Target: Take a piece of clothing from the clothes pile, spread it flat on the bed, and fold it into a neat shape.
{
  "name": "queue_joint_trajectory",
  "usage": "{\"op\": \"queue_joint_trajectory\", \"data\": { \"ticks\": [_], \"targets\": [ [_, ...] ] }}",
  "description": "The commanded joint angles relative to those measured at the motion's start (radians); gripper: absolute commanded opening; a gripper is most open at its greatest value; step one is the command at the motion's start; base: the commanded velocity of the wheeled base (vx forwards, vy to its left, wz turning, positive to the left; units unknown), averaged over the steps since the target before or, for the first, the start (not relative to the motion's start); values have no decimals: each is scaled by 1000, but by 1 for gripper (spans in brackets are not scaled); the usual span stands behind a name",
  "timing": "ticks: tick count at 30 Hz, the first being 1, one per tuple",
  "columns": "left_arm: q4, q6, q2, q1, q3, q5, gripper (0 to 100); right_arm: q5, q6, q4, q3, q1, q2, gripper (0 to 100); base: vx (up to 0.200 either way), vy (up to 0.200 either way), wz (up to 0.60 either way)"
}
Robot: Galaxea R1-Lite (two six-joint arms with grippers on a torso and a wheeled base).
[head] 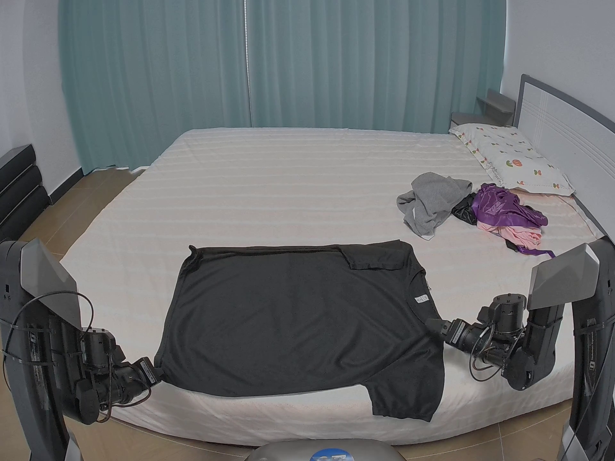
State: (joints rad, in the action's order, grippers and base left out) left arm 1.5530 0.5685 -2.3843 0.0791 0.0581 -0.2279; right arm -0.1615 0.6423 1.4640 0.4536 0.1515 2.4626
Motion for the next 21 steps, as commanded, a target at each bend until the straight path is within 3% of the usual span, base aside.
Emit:
{"op": "queue_joint_trajectory", "data": {
  "ticks": [1,8,11,21],
  "targets": [
    [18,1,-1,1,-1,1,0,-78,-55,58,-164,-15,-71,100,0,0,0],
    [18,1,-1,-1,-1,1,0,-199,-210,104,-340,-18,-31,100,0,0,0],
    [18,1,-1,-1,-1,-1,0,-211,-262,104,-345,-12,-11,100,0,0,0],
    [18,-1,-1,-1,0,1,0,-214,-253,104,-288,33,4,100,0,0,0]
  ]
}}
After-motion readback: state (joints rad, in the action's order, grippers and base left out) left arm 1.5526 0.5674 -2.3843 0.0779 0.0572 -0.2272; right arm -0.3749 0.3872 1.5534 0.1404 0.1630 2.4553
